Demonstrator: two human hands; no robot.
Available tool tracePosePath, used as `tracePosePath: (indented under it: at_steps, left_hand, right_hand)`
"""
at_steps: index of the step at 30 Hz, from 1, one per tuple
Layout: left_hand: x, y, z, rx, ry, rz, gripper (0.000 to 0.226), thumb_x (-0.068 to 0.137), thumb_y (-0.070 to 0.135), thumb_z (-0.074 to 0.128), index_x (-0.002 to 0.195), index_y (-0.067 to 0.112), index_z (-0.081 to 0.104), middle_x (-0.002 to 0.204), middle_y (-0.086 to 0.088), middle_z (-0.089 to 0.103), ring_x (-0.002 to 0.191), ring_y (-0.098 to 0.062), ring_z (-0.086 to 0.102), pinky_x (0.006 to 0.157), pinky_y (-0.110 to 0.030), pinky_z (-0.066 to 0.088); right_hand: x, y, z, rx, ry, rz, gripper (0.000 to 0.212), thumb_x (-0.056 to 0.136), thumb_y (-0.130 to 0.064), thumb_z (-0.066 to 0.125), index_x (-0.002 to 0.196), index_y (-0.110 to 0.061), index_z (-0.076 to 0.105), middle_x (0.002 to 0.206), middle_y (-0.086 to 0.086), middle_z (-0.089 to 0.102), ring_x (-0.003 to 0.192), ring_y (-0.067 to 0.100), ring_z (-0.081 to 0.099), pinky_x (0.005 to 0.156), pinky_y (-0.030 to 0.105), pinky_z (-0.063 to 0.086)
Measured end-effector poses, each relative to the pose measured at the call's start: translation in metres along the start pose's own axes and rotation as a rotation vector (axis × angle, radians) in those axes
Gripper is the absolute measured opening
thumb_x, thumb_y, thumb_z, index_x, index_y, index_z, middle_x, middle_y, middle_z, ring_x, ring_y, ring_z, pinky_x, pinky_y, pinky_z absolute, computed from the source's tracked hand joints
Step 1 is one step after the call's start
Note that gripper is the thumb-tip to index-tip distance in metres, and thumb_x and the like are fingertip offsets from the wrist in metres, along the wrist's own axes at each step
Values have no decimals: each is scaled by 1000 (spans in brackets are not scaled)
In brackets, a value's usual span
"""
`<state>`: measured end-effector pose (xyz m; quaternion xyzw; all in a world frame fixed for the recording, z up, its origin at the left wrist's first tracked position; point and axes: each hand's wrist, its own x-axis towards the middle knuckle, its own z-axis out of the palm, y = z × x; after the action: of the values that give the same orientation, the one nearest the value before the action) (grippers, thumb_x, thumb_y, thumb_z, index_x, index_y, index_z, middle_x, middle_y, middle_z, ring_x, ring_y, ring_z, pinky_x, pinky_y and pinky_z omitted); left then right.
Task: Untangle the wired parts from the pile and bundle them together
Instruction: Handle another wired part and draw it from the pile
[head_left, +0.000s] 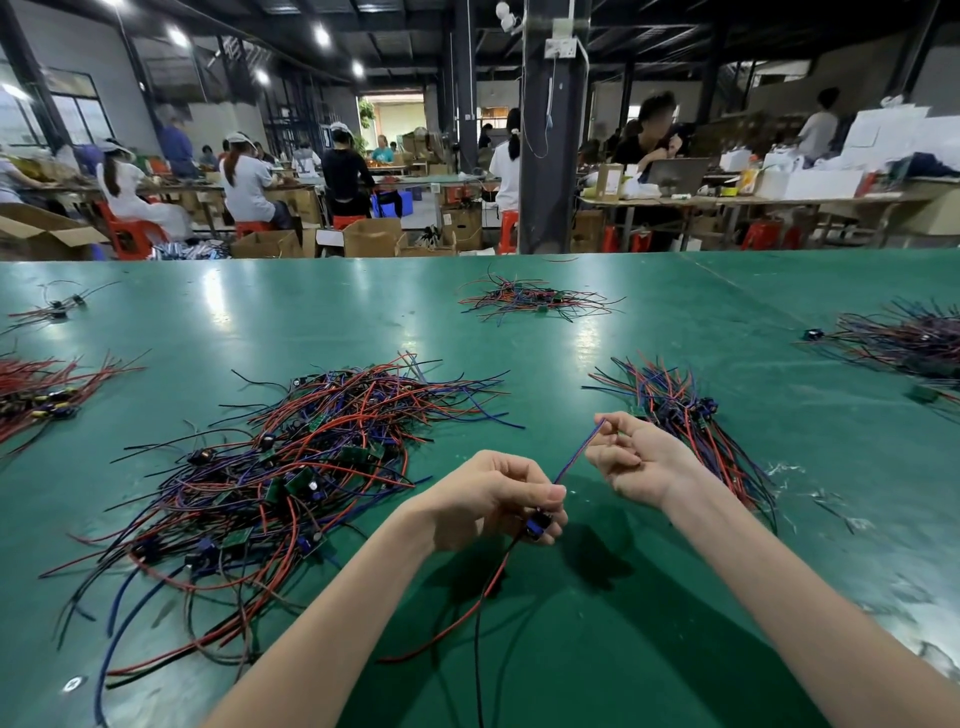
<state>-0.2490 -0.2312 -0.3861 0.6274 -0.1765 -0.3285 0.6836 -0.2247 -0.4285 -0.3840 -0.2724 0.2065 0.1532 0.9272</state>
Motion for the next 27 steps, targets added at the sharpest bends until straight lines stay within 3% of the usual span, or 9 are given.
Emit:
tracePosePath:
  at_steps: [4,7,10,12,14,18,23,27]
  left_hand:
    - [-2,3,2,13,-5,96,11,71,14,70,62,11,65,77,-8,70,62,-15,66,58,-25,54]
    - [-2,2,3,35,68,213,10,68,15,71,60,13,66,107,4,64,69,-7,62,58,-21,50]
    - [-2,2,2,27,62,303,15,73,14,71,59,17,65,129,15,58,95,-10,63,70,-21,50]
    - [-3,1,3,4,-10,316,24,80,6,68,60,17,62,132,9,59,109,-14,62,79,-22,50]
    - [-3,0,5,-1,-70,298,29,83,3,62,59,19,63,131,1,60,109,-15,62,82,-24,50]
    - [-3,1,6,-8,-55,240,25,82,9,62,60,20,65,122,-2,66,90,-11,65,78,-24,51]
    - [0,0,1,-61,-66,198,23,85,13,60,64,19,64,96,-2,73,118,-18,57,75,-29,52]
    - [2,0,-2,-84,-43,169,20,83,14,63,63,19,63,98,-7,73,111,-27,52,74,-30,52]
  right_hand:
    - [6,7,0,-151,66,-118,35,95,-7,44,60,-6,42,38,-1,36,22,4,20,22,13,15]
    - [11,11,-2,-312,117,-235,33,94,-7,46,61,-4,43,37,-2,33,22,3,20,23,13,16]
    - [14,16,-5,-439,152,-300,31,93,-7,51,63,-2,48,42,-1,32,24,2,23,25,13,17]
    - [16,20,-4,-489,155,-322,31,92,-6,52,62,-1,48,37,-3,32,24,3,23,26,13,17]
    - [17,21,-2,-511,163,-345,31,92,-5,53,61,-3,47,33,-4,33,23,4,23,27,13,17]
    - [17,15,-3,-491,157,-399,32,90,-7,57,59,0,53,37,-2,39,24,3,24,27,12,17]
    - [12,11,1,-471,81,-424,27,90,-10,58,66,3,56,41,-2,39,27,2,25,26,15,19]
    - [6,12,3,-481,42,-424,25,90,-10,58,68,3,55,41,-2,40,28,3,26,27,15,20]
